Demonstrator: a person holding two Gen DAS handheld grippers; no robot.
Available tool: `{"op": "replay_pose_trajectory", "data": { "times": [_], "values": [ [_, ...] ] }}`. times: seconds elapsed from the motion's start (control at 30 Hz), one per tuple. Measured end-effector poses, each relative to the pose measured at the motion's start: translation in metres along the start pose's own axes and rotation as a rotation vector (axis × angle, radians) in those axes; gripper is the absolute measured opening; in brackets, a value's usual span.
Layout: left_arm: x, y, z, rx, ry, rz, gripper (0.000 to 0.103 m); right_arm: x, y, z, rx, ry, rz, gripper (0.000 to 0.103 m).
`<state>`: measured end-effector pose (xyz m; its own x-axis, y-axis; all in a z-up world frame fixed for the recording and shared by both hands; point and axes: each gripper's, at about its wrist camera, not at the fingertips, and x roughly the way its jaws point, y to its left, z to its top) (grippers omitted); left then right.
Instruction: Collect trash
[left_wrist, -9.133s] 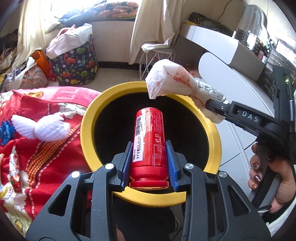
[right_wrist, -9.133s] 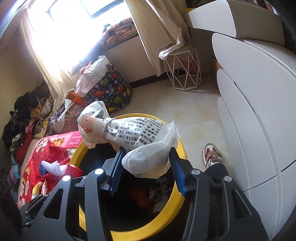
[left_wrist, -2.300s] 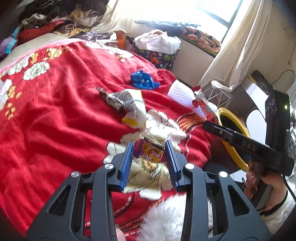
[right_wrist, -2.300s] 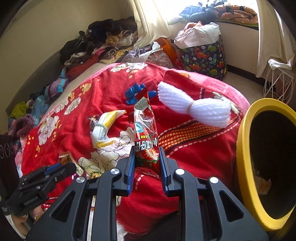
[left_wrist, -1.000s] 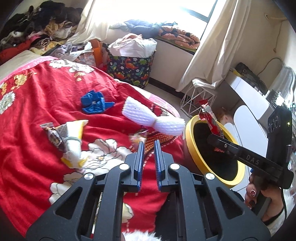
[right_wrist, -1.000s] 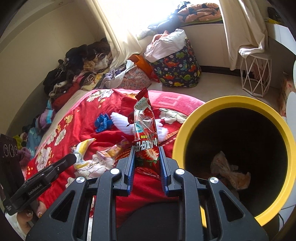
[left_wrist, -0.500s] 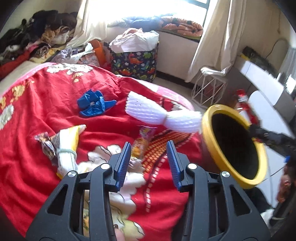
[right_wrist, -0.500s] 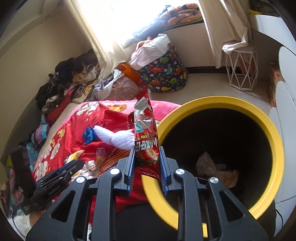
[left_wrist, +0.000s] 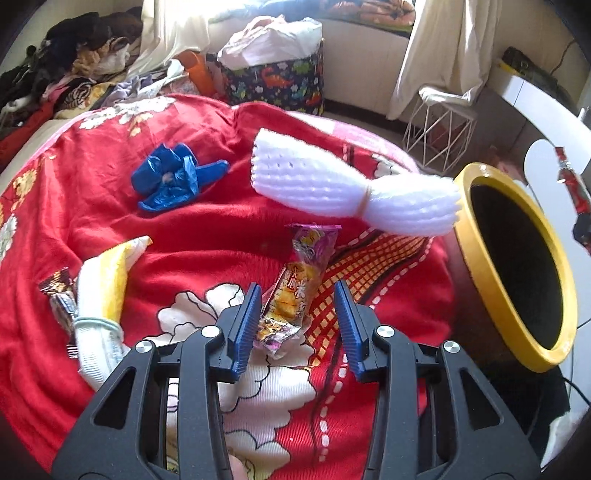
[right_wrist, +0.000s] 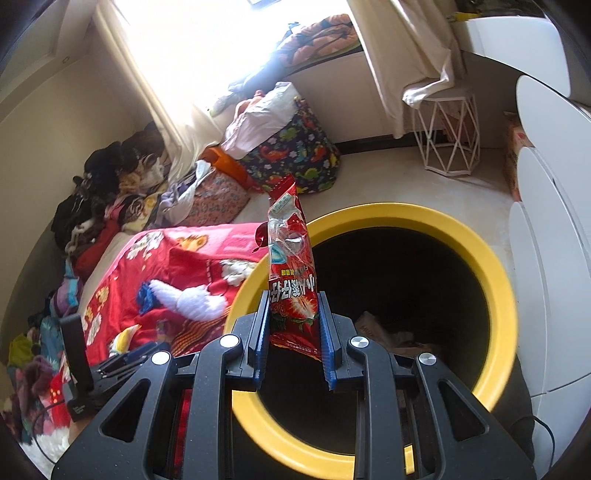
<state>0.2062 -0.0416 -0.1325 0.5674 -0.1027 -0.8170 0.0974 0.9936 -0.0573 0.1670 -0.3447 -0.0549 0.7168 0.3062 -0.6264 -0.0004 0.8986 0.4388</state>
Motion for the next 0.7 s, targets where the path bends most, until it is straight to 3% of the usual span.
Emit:
{"op": "replay_pose_trajectory", "data": {
  "times": [0.03, 0.23, 0.43, 0.7],
  "values": [
    [0.003, 0.0, 0.0, 0.001, 0.01, 0.002, 0.022, 0.0, -0.002, 0.001, 0.006, -0.001, -0.004, 0.023],
    [0.0, -0.01, 0.0, 0.025, 0.011, -0.003, 0.015, -0.001, -0.02, 0.001, 0.032, 0.003, -0.036, 0.024],
    [-0.036, -0.038, 0.009, 0.029, -0.072, -0.135, 0.008, 0.005, -0.036, -0.002, 0.047, 0.024, -0.086, 0.024],
    [-0.053, -0.102, 0.021, 0.105, -0.093, -0.29, 0.008, 0.011, -0.057, -0.008, 0.083, 0.064, -0.11, 0.024]
  ]
}}
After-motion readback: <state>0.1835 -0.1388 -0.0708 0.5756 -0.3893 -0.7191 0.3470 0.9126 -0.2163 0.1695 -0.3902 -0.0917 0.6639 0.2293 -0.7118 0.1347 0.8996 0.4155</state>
